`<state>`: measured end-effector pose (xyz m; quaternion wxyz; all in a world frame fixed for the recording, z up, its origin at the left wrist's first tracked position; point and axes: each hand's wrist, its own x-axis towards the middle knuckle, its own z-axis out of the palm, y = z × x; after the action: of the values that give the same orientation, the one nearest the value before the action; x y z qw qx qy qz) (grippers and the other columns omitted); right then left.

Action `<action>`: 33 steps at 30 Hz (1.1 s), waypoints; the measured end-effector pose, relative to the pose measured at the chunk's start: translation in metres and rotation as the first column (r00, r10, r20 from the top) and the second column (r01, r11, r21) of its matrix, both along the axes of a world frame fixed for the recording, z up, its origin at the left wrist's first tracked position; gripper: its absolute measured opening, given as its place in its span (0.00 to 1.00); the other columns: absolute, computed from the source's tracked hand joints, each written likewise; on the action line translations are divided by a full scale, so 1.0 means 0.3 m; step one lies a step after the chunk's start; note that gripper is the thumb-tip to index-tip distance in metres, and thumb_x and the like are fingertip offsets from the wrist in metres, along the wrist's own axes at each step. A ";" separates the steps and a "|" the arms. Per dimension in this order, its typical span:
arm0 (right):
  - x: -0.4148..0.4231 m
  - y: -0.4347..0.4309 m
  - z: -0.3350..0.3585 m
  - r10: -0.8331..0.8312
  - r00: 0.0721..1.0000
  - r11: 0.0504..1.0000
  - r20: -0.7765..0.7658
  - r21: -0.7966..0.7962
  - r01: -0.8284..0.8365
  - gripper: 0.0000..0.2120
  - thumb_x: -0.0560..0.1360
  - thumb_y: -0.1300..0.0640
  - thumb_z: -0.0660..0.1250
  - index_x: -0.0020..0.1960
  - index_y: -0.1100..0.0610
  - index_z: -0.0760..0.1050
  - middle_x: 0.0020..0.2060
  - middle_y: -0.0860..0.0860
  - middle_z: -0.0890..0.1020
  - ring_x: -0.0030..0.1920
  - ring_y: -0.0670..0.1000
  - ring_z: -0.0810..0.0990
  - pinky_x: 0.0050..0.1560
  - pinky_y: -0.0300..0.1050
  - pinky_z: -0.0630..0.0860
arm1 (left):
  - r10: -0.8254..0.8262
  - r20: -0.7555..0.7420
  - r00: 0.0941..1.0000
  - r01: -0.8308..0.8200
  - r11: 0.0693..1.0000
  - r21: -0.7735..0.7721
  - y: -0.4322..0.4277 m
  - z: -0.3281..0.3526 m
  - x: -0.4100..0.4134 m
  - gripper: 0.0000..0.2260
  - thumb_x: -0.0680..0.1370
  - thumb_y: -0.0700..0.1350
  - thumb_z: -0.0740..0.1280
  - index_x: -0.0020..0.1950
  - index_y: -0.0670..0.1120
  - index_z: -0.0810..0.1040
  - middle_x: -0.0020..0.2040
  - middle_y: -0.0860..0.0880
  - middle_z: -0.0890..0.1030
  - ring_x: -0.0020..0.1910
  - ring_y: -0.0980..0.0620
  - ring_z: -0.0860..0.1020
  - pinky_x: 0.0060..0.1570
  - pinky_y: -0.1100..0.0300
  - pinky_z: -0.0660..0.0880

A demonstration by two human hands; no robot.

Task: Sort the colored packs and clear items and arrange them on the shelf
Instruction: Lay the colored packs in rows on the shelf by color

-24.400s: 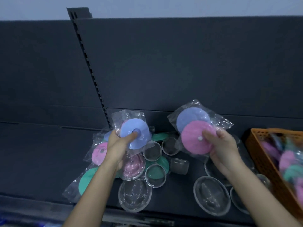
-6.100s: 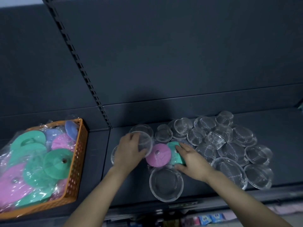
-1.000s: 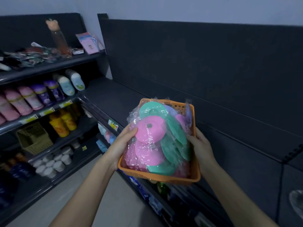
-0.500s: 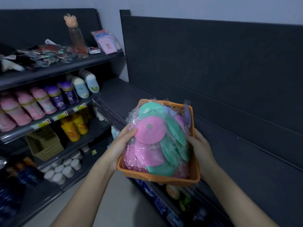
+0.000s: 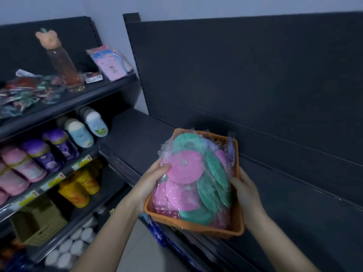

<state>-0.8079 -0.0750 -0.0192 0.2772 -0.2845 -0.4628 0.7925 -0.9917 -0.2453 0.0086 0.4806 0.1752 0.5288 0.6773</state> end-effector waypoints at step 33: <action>0.026 -0.040 0.016 -0.505 0.857 0.859 0.099 -0.036 0.511 0.18 0.72 0.60 0.67 0.61 0.53 0.77 0.57 0.62 0.81 0.55 0.65 0.80 0.51 0.56 0.78 | -0.523 -0.071 0.849 0.515 0.850 -0.109 0.357 -0.122 -0.181 0.22 0.71 0.57 0.71 0.64 0.60 0.73 0.61 0.52 0.79 0.60 0.48 0.78 0.60 0.43 0.75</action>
<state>-0.8002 -0.0871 -0.0146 0.4473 -0.4386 -0.3583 0.6922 -1.0460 -0.1382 -0.0281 0.6262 0.3239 0.5132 0.4896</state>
